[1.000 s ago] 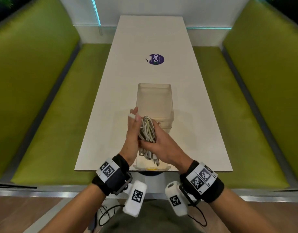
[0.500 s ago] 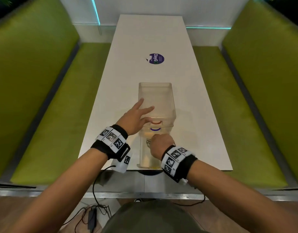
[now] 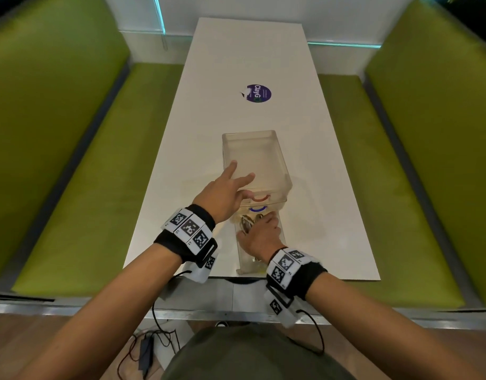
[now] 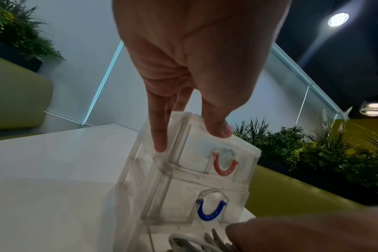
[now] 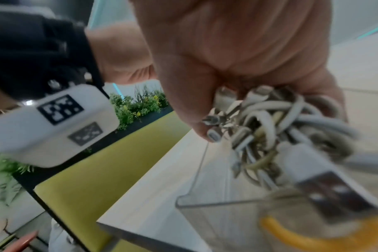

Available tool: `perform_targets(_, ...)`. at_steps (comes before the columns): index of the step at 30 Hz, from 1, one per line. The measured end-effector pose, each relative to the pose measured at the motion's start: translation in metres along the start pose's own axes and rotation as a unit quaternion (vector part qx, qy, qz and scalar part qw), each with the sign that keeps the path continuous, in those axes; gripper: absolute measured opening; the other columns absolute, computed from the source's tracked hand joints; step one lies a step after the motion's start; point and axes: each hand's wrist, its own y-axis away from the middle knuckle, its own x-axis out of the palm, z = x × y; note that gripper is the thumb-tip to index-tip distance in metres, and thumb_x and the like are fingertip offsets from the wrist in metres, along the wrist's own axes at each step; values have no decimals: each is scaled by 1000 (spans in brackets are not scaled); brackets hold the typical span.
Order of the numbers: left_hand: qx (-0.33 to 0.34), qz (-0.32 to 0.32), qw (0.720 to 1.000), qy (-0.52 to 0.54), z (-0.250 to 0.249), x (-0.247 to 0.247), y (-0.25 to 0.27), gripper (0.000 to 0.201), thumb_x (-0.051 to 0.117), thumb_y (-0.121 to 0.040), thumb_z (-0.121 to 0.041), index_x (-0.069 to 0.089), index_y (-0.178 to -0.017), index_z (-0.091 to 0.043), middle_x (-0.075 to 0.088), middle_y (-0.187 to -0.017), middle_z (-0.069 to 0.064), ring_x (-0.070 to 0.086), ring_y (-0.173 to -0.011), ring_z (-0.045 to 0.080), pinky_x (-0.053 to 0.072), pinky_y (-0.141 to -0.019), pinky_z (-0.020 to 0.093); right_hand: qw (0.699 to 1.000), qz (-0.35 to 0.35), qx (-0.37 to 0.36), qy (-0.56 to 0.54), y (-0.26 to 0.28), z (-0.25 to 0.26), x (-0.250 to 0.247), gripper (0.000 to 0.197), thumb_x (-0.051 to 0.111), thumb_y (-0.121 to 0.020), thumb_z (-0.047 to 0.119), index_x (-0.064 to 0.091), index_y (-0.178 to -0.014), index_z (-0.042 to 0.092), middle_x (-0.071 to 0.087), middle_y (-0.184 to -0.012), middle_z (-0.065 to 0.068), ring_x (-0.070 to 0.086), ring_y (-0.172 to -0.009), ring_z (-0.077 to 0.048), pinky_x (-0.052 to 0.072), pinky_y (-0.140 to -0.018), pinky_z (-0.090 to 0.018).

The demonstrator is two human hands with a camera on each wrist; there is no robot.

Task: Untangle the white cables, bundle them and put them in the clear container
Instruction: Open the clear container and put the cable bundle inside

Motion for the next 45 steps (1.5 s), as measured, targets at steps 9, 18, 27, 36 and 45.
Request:
perform_targets(9, -10, 15, 1000, -1, -1, -2, -2, 43, 47, -99, -30, 43, -142, -26, 17, -158, 13, 51, -124, 38, 42, -100, 45, 950, -19, -294, 99, 36, -52, 9, 75, 36, -97, 47, -7, -151, 19, -22, -152, -26, -22, -141, -40, -3, -118, -49)
perform_targets(18, -15, 29, 999, -9, -2, -5, 0, 43, 46, -99, -33, 42, -142, -29, 16, -158, 11, 54, -119, 38, 42, -99, 43, 931, 8, -341, 132, -1, -64, 22, 65, 13, -102, 41, 32, -141, -7, 34, -143, -34, 21, -136, -53, 25, -110, -61)
perform_targets(27, -20, 41, 999, -13, -4, -9, -1, 43, 45, -100, -32, 40, -143, -30, 14, -159, 9, 48, -127, 37, 38, -103, 39, 958, -72, -262, 90, -13, -43, 28, 67, 21, -87, 40, 40, -138, 1, 37, -142, -31, 31, -134, -48, 30, -109, -58)
perform_targets(36, -25, 40, 999, -4, -1, -6, -4, 42, 47, -99, -33, 42, -141, -34, 14, -160, 6, 44, -131, 35, 38, -105, 41, 943, -109, -272, 156, 36, -65, 12, 74, 21, -89, 60, 32, -145, 14, 28, -149, -27, 17, -141, -46, 2, -112, -54)
perform_targets(45, -14, 35, 999, -15, 2, 0, -7, 43, 47, -100, -29, 41, -142, -34, 13, -160, 6, 45, -130, 34, 38, -103, 38, 933, 21, -316, 171, 41, -66, 36, 101, 9, -73, 79, -14, -150, 18, -29, -153, -15, -27, -141, -34, -10, -116, -45)
